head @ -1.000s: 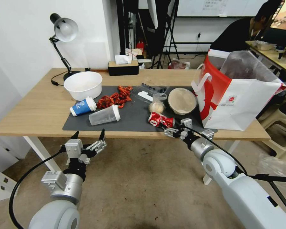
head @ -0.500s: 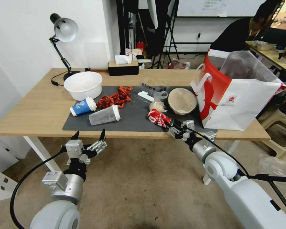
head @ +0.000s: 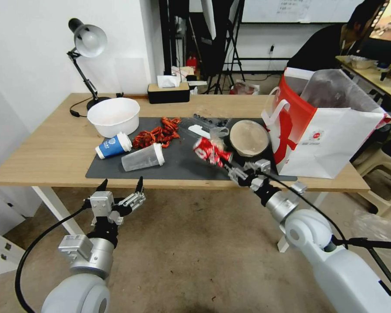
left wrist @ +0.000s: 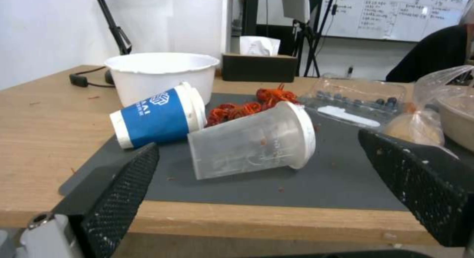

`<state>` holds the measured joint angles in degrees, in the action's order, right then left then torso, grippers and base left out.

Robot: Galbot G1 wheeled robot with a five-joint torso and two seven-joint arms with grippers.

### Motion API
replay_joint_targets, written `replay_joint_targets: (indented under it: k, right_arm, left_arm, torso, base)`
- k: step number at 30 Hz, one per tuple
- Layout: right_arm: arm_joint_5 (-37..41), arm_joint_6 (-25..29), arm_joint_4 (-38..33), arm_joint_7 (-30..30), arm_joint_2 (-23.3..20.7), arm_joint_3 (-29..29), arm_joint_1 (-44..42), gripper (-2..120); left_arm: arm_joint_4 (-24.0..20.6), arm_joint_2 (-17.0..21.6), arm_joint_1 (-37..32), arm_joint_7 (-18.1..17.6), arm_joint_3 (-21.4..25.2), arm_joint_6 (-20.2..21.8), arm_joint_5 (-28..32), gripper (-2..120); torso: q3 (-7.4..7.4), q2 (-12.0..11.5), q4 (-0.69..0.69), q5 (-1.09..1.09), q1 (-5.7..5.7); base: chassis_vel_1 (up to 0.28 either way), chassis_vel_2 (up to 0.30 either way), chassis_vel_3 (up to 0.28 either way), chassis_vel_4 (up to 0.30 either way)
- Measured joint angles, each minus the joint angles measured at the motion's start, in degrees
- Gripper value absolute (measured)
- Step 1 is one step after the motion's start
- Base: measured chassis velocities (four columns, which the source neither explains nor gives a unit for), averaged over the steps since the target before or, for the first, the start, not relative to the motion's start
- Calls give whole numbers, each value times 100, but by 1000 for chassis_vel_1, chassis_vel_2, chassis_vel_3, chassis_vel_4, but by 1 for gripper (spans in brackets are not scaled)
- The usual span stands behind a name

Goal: Pick up the trash from the table and place it into the takeout bag.

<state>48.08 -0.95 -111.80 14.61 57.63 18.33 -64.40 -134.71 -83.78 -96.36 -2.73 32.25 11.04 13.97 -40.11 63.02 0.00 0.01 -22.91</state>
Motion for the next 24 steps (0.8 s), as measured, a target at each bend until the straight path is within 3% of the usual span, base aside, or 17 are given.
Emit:
replay_joint_targets:
  k: [6, 7, 10, 12, 14, 15, 20, 23, 24]
  right_arm:
    - [326, -32, -407, -570, -90, 628, 376, 45]
    - [482, -151, -529, -998, -165, 909, 572, 45]
    - [643, -286, -610, -1382, -243, 1134, 759, 45]
    - [724, -599, -685, -2023, -379, 1417, 1042, 45]
    - [709, -748, -696, -2297, -431, 1508, 1135, 45]
    - [629, -1069, -712, -2709, -498, 1632, 1260, 45]
    - [416, -1601, -709, -3447, -595, 1739, 1428, 45]
    - [313, -2444, -656, -4158, -665, 1818, 1545, 45]
    - [313, -2444, -656, -4158, -665, 1818, 1545, 45]
  left_arm:
    - [12, -7, -9, -2, -4, -4, -21, 100]
    - [15, -18, -19, -2, -12, -20, -46, 100]
    - [17, -27, -25, -1, -20, -30, -63, 100]
    - [27, -44, -32, 2, -33, -57, -92, 100]
    - [30, -49, -35, 3, -37, -66, -101, 100]
    - [33, -55, -39, 4, -45, -78, -114, 100]
    - [51, -65, -49, 8, -56, -117, -148, 100]
    - [57, -69, -58, 14, -66, -151, -183, 100]
    - [57, -69, -58, 14, -66, -151, -183, 100]
  torso:
    - [0, 0, 1, -1, 0]
    - [0, 0, 0, -2, 0]
    - [0, 0, 0, 0, -1]
    - [0, 0, 1, -1, 0]
    - [0, 0, 0, 1, 0]
    - [0, 0, 0, -1, 0]
    - [0, 0, 0, 0, 0]
    - [0, 0, 0, 0, -1]
    - [0, 0, 0, 0, -1]
  base:
    - [0, 0, 0, 0]
    - [0, 0, 0, 0]
    - [0, 0, 0, 0]
    - [0, 0, 0, 0]
    - [0, 0, 0, 0]
    - [0, 0, 0, 0]
    - [0, 0, 0, 0]
    - [0, 0, 0, 0]
    - [0, 0, 0, 0]
